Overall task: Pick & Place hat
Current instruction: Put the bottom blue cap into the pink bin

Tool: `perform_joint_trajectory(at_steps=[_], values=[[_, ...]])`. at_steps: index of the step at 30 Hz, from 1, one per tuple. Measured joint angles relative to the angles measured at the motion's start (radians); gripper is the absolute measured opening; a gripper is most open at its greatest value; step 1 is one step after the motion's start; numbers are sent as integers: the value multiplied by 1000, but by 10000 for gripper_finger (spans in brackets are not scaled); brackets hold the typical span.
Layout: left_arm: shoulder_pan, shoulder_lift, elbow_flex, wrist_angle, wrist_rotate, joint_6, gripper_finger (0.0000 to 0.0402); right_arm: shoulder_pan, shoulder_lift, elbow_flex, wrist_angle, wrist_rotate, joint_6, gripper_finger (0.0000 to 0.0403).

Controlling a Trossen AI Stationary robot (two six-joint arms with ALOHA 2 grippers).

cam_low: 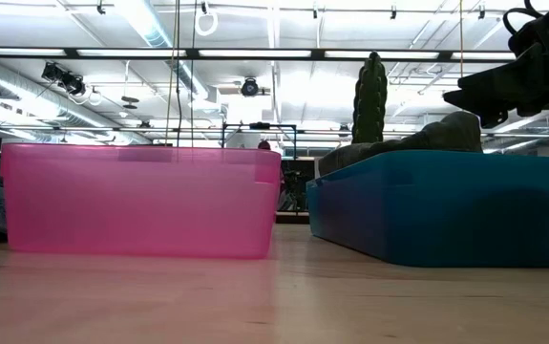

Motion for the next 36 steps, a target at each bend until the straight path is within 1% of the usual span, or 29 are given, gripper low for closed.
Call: perform_joint_trajectory(at_steps=[4, 7, 9, 10, 13, 14, 15, 19, 22, 24, 26, 29, 33, 36], values=[[8, 0, 0, 1, -13, 42, 248, 0, 0, 0, 0, 0, 0, 204], [14, 0, 0, 7, -5, 77, 217, 0, 0, 0, 0, 0, 0, 204], [19, 0, 0, 20, 19, 115, 174, 0, 0, 0, 0, 0, 0, 204], [22, 0, 0, 34, 37, 138, 147, 0, 0, 0, 0, 0, 0, 204], [37, 0, 0, 69, 77, 168, 47, 0, 0, 0, 0, 0, 0, 204], [42, 0, 0, 73, 93, 162, 25, 0, 0, 0, 0, 0, 0, 204], [48, -1, 0, 77, 112, 153, 18, 0, 0, 0, 0, 0, 0, 204], [54, -1, 27, 74, 158, 204, 11, 0, 0, 0, 0, 0, 0, 204], [54, -12, 59, 69, 162, 272, 9, 0, 0, 0, 0, 0, 0, 204], [69, -19, 90, 54, 147, 304, 10, 0, 0, 0, 0, 0, 0, 204], [86, -20, 136, -4, 111, 348, 11, 0, 0, 0, 0, 0, 0, 204], [124, -20, 214, -115, 26, 437, 9, 0, 0, 0, 0, 0, 0, 204], [198, -20, 317, -243, -56, 569, 9, 0, 0, 0, 0, 0, 0, 204], [270, -22, 378, -296, -97, 665, 12, 0, 0, 0, 0, 0, 0, 204]])
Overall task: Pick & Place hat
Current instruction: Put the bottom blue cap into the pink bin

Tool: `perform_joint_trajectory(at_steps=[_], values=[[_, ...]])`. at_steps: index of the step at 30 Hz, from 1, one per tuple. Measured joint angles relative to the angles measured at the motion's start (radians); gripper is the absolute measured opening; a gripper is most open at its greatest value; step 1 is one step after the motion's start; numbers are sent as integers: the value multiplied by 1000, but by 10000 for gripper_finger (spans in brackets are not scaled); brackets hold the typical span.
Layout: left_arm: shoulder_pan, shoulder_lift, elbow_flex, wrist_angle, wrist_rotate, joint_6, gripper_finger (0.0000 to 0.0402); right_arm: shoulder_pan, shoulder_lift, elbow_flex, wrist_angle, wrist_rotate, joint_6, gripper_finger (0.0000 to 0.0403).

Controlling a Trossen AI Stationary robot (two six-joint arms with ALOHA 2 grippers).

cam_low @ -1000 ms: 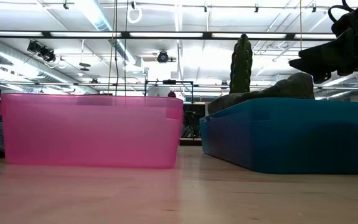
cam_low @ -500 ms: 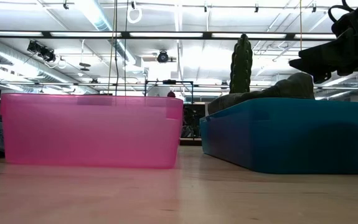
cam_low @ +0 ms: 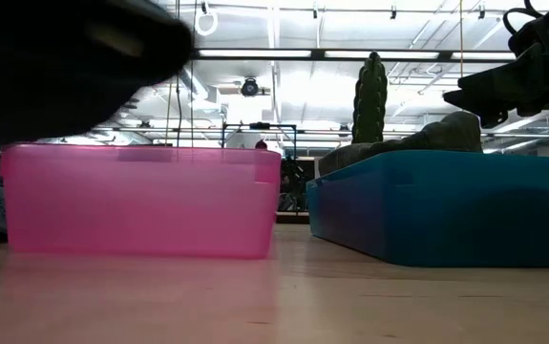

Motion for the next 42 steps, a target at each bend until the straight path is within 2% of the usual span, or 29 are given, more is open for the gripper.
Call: perform_joint_trajectory(at_steps=[8, 16, 25, 42], values=[[220, 2, 30, -24, -77, 245, 12, 0, 0, 0, 0, 0, 0, 204], [367, 2, 30, -5, -112, 369, 9, 0, 0, 0, 0, 0, 0, 204], [410, 2, 30, -20, -109, 439, 8, 0, 0, 0, 0, 0, 0, 204], [430, 10, 29, -22, -119, 421, 17, 0, 0, 0, 0, 0, 0, 204]])
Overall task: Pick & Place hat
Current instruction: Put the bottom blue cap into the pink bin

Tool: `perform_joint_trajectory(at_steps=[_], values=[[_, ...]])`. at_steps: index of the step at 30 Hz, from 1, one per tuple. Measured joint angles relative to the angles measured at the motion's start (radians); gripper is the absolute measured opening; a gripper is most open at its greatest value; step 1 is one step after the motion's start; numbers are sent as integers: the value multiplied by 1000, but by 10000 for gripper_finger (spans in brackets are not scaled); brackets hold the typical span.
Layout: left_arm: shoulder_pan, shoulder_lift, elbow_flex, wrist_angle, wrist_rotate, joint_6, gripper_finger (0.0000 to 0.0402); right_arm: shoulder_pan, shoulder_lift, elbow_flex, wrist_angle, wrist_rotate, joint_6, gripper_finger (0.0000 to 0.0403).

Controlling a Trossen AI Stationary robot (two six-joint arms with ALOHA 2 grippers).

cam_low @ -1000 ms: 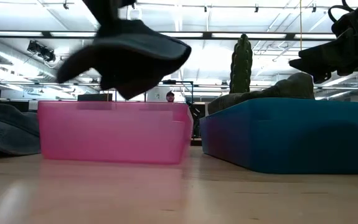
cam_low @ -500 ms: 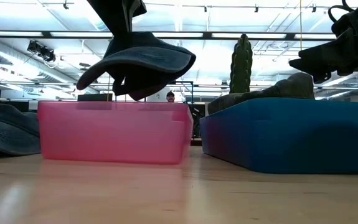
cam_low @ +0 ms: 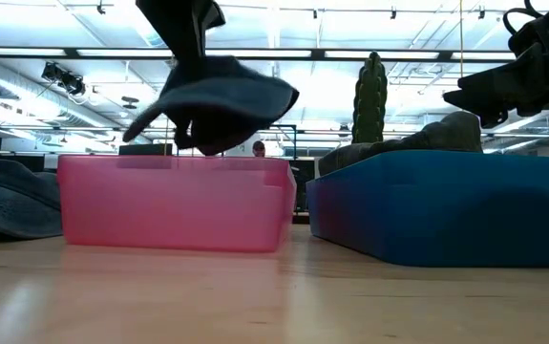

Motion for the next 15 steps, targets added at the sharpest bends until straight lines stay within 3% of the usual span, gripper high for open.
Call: perform_joint_trajectory(at_steps=[15], values=[[42, 185, -1, -23, 25, 27, 16, 0, 0, 0, 0, 0, 0, 204]])
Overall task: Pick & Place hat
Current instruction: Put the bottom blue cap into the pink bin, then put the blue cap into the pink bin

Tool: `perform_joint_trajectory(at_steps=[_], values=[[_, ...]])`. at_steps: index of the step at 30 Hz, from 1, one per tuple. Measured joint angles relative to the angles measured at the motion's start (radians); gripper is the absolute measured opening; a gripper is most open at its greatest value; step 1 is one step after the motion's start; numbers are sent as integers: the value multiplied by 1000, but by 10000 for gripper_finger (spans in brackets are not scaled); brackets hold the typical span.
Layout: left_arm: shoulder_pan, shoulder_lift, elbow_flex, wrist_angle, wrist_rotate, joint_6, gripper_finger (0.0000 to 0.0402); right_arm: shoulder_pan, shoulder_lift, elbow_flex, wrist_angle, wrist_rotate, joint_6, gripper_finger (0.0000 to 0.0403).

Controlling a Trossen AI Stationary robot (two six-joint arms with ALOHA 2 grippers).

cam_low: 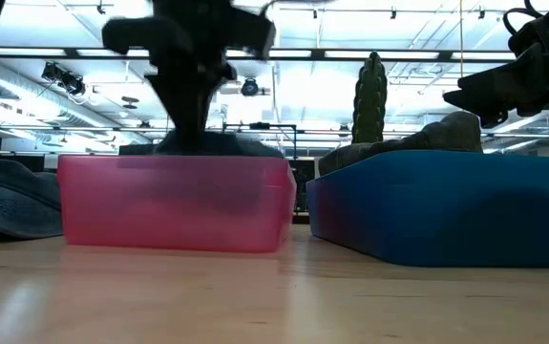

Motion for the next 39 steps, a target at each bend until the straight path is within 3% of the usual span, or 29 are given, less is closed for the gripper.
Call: perform_joint_trajectory(at_steps=[5, 9, 20, 28, 39], values=[[5, 68, 0, 19, 76, -14, 14, 0, 0, 0, 0, 0, 0, 204], [6, 84, 0, 65, 137, -31, 36, 0, 0, 0, 0, 0, 0, 204], [7, 79, 0, 120, 139, -54, 91, 0, 0, 0, 0, 0, 0, 204], [7, 66, 15, -26, 138, -91, 163, 0, 0, 0, 0, 0, 0, 204], [-57, -79, 15, -67, 103, -166, 199, 0, 0, 0, 0, 0, 0, 204]])
